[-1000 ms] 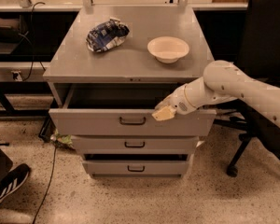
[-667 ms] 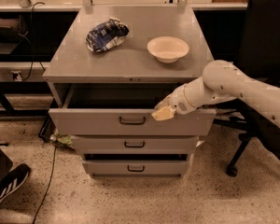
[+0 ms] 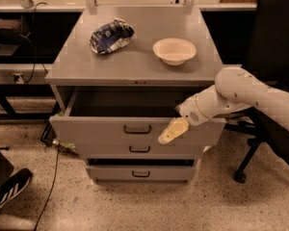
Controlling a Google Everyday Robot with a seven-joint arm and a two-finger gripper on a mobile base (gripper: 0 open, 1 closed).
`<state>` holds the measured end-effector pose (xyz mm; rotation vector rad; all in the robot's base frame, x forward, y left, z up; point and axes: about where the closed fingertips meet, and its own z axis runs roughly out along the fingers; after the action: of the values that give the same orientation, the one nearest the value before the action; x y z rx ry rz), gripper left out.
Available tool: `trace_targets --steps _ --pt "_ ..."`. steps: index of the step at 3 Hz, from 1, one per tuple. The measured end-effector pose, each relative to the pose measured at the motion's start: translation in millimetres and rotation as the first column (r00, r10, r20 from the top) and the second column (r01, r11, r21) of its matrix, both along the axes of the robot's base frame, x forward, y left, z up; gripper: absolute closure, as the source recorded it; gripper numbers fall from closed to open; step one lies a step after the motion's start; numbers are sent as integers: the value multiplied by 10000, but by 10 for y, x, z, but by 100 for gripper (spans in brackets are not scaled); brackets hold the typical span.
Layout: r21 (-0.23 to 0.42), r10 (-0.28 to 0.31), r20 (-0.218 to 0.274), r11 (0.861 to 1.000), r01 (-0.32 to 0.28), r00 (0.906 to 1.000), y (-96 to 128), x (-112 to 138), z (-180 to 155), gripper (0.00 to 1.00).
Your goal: Open top drawer
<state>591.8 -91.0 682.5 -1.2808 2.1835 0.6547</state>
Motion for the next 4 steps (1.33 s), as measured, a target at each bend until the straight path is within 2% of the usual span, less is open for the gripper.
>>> trace_targets --steps 1,2,3,4 --pt "76 -592 -968 9982 603 9935 -177 -384 -44 0" --pt "94 -758 -1205 9969 775 9898 -222 -482 -31 0" --pt "94 -758 -1205 9969 775 9898 -222 -482 -31 0" --pt "-223 -1443 -1858 9895 1427 9719 -287 -876 50 0"
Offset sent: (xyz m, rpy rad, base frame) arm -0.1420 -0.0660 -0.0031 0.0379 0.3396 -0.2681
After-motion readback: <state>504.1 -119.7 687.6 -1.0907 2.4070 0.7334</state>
